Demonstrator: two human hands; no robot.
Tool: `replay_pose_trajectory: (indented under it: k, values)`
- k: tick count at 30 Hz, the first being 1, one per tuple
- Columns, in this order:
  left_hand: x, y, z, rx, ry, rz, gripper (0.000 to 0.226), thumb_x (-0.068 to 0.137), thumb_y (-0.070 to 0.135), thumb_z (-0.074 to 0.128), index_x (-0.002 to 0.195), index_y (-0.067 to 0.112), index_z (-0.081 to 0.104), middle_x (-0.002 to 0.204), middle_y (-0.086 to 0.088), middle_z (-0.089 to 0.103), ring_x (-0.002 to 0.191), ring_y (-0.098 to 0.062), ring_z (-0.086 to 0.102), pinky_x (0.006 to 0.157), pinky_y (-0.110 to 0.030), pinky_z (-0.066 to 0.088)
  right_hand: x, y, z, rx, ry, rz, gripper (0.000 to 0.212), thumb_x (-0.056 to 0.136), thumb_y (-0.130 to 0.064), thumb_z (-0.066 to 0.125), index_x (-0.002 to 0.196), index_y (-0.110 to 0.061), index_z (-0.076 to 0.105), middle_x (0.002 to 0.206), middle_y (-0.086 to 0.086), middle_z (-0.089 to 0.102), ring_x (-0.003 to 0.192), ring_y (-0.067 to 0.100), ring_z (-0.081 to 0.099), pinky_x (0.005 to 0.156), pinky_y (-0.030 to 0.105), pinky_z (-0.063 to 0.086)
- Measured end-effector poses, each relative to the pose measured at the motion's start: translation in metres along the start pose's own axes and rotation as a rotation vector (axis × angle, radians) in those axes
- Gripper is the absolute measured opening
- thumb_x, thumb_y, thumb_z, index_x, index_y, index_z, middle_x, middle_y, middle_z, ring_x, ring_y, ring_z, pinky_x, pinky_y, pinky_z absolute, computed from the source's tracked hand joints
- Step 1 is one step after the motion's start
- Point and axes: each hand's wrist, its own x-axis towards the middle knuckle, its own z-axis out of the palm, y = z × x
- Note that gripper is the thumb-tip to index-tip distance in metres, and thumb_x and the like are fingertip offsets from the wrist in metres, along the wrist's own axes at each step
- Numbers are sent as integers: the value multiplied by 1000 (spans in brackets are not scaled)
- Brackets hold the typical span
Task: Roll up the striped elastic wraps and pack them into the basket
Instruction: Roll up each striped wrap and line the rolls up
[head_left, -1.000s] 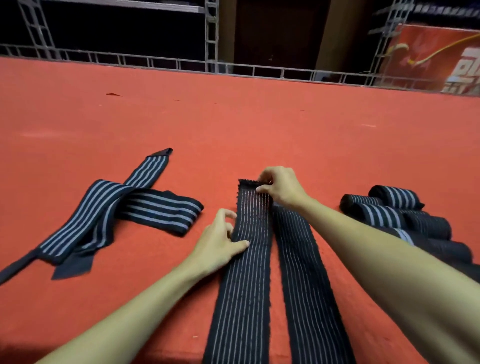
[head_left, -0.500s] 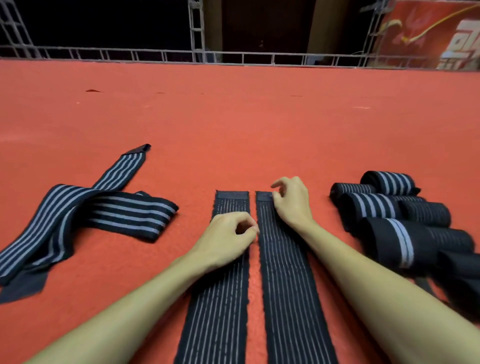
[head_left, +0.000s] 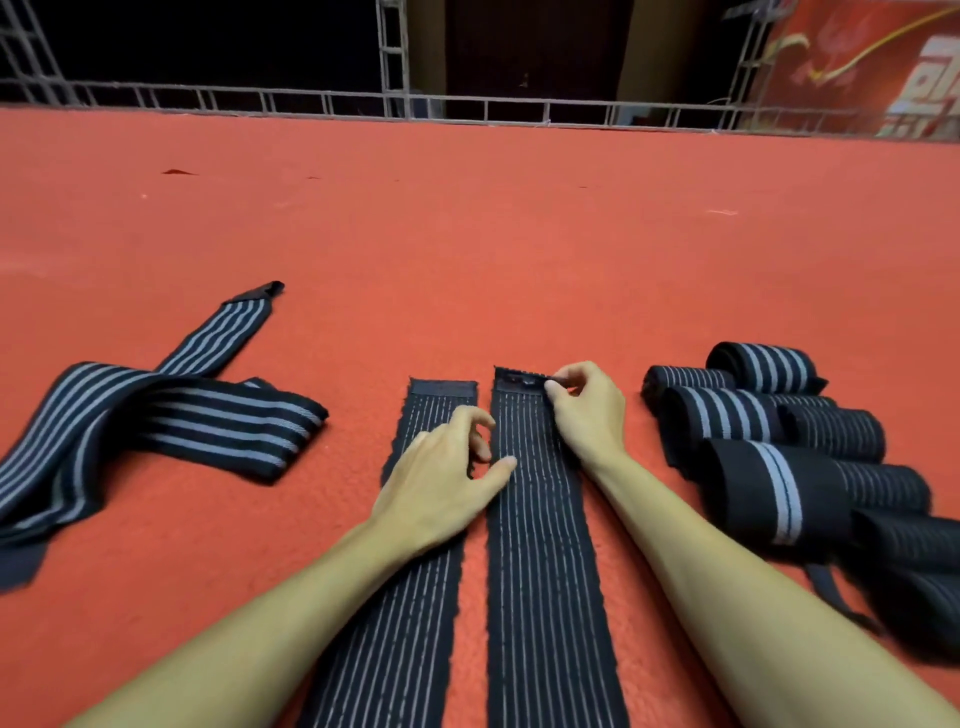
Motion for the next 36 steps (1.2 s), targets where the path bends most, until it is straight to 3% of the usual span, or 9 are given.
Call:
replay_pose_trajectory:
  k: [5,8,12,15,19,23,31,34,36]
  values:
    - [2,15,-20,-237,-88,-260,76,88,43,60,147,19,18,113,14,65,105,-11,58,96,-33,40,-22,-31,-20,345,18,49,20,82,-8,70,76,-25,60,77,-6,64,79,13,59,77,29,47]
    - [-3,29,-28,-305,-207,-292,57,87,37,66,134,15,42,104,8,67,103,-11,60,98,-33,43,-30,-67,-43,552,-36,82,19,81,-3,69,75,-21,64,74,0,65,70,14,59,64,28,46]
    - [-18,48,-48,-421,-120,-229,26,84,24,70,102,16,54,97,1,66,91,-16,63,89,-36,49,-44,-118,-75,854,-118,206,19,82,4,60,72,-13,60,63,2,55,39,9,44,37,16,28]
    - [-34,61,-70,-715,-254,-241,11,92,16,62,99,12,54,98,-8,67,81,-22,62,79,-34,52,-52,-139,-84,921,-140,257,14,81,0,61,75,-13,60,68,5,53,49,16,40,47,22,25]
    - [-56,80,-106,-1116,-263,-251,11,94,8,55,105,7,55,78,-3,64,54,-7,56,50,-18,50,-56,-157,-84,953,-154,320,6,80,-5,63,77,-9,60,66,6,54,56,19,46,54,27,33]
    - [-62,72,-132,-1307,-244,-235,26,91,9,56,117,4,58,99,-10,69,84,-18,66,76,-30,57,-58,-161,-78,749,-220,250,13,83,-2,62,74,-11,59,64,2,56,46,10,48,38,16,34]
    - [-65,8,-98,-874,-236,-511,21,90,11,62,109,8,53,83,-12,64,59,-14,56,54,-25,43,-57,-120,-35,395,-422,177,20,83,9,65,75,-8,57,73,9,58,62,18,57,51,20,52]
    - [-55,-13,-88,-504,-189,-418,13,92,19,61,98,10,53,62,2,53,42,-3,46,43,-18,36,-53,-103,-22,296,-495,152,17,83,9,66,77,-5,58,76,12,58,63,21,59,54,24,56]
    - [-42,-27,-84,-296,-46,-328,16,91,26,62,99,14,57,72,4,58,55,-6,58,53,-20,44,-51,-93,-15,262,-571,146,14,83,7,66,78,-5,61,75,14,58,59,23,57,56,27,53]
